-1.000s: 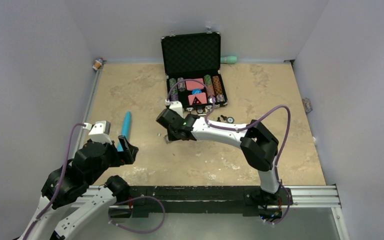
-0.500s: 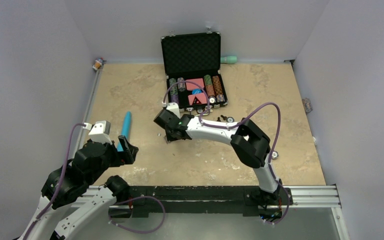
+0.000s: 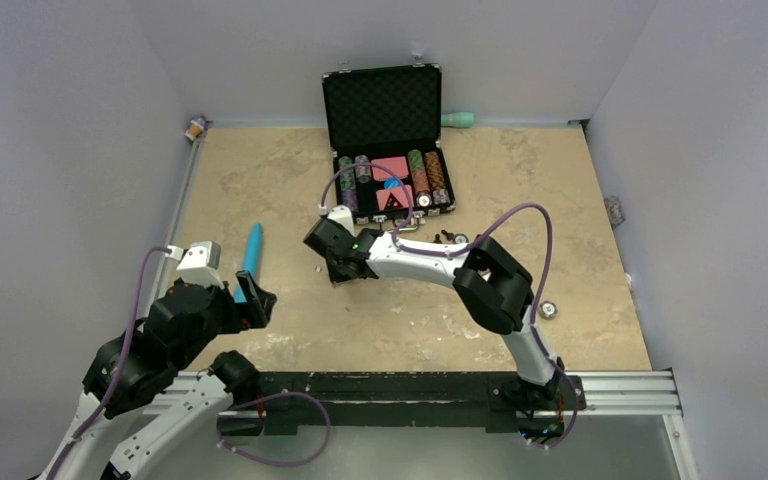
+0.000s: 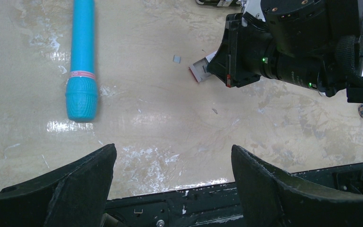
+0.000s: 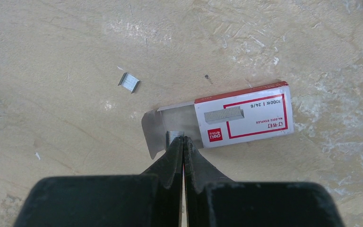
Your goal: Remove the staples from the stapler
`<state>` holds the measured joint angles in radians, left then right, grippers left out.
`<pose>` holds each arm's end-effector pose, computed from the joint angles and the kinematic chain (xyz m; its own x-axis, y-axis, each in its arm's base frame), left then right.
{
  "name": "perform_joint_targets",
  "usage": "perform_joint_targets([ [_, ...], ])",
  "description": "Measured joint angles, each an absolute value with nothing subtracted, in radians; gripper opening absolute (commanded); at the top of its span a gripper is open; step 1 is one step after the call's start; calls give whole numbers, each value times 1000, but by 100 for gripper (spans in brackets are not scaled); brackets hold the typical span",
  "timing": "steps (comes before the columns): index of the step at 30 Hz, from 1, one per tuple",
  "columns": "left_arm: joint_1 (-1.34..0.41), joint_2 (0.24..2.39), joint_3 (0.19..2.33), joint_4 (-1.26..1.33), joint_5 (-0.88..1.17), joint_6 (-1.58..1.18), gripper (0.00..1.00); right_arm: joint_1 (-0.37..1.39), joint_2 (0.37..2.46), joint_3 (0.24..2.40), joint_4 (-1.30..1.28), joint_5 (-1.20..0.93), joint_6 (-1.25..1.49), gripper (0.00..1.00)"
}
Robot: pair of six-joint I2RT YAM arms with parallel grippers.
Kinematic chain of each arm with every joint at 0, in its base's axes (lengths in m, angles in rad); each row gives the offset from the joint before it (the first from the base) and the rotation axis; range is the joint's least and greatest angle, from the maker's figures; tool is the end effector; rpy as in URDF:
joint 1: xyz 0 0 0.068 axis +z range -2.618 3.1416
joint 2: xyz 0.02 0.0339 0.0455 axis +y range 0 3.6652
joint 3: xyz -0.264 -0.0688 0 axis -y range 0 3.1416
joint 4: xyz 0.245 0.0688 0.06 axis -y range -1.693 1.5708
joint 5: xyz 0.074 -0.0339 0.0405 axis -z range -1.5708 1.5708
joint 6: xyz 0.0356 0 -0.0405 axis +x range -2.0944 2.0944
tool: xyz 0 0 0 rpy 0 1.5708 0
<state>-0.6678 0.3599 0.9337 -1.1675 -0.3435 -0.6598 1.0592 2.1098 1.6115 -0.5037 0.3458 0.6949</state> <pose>0.0351 -0.0124 0.3297 -0.5701 -0.2854 -0.7704 0.0183 0.9331 -0.3592 0.2344 0.3928 0.1851 -0.7849 -0.1675 -0.5966 -0.2974 0.9465 0.1255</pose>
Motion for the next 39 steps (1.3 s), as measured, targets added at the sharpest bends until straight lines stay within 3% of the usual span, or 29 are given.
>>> perform_joint_targets([
  [4,-667,360,934,-1167,-343,-660,94,1059,2114,1619,-504,346,695,2],
  [13,-661,361,933,-1164,-340,-658,94,1045,2122,1623,-509,343,701,32],
  [27,-656,373,933,-1159,-336,-656,94,1037,2114,1623,-513,336,698,34],
  [30,-655,377,930,-1158,-336,-656,94,1037,2093,1623,-517,324,698,38],
  [34,-655,383,926,-1156,-336,-656,94,1037,2028,1590,-506,312,699,55],
  [39,-655,396,923,-1153,-336,-653,97,1037,1882,1468,-474,286,707,58],
])
